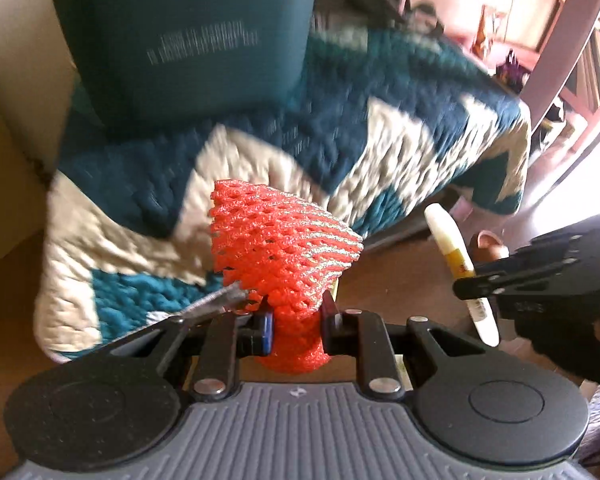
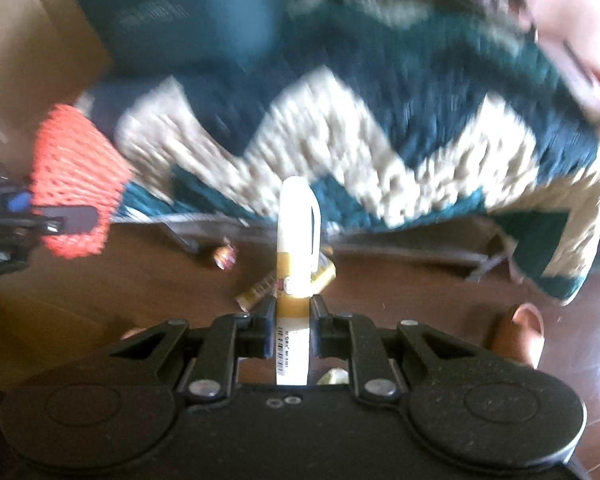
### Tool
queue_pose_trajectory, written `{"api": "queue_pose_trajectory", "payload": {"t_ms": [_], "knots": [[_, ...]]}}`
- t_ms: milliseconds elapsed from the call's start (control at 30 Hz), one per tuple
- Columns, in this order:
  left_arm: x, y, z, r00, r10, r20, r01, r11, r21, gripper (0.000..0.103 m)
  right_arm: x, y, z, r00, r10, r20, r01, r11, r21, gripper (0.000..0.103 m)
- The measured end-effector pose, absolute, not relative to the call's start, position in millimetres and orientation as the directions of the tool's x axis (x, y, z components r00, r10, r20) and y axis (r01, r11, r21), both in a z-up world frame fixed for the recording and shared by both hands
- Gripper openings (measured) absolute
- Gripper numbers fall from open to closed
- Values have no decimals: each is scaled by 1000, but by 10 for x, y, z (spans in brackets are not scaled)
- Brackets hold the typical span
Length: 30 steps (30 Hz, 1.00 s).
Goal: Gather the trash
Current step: 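Carry the red mesh sleeve and white tube up over the teal bin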
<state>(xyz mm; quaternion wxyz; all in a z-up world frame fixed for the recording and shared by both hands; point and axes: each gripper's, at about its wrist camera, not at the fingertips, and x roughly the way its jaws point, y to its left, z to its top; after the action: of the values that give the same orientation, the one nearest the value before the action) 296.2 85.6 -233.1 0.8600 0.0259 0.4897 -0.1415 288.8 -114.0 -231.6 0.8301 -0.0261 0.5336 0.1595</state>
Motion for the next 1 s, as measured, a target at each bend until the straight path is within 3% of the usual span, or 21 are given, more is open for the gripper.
{"api": "queue_pose_trajectory", "payload": {"t_ms": [367, 600, 800, 1000], "knots": [[2473, 920, -1131, 629, -175, -757, 230, 973, -34, 21, 2549, -879, -884, 579, 357, -733, -426, 899, 101, 16], [2497, 1062, -375, 743, -128, -657, 172, 985, 1, 21, 2668, -757, -56, 707, 401, -582, -460, 886, 52, 16], [2766, 1185, 273, 822, -87, -563, 120, 992, 23, 21, 3006, -618, 427, 784, 411, -466, -453, 891, 23, 16], [3183, 1317, 647, 844, -83, -531, 89, 996, -13, 21, 3549, -507, 661, 825, 403, -396, -426, 904, 30, 16]]}}
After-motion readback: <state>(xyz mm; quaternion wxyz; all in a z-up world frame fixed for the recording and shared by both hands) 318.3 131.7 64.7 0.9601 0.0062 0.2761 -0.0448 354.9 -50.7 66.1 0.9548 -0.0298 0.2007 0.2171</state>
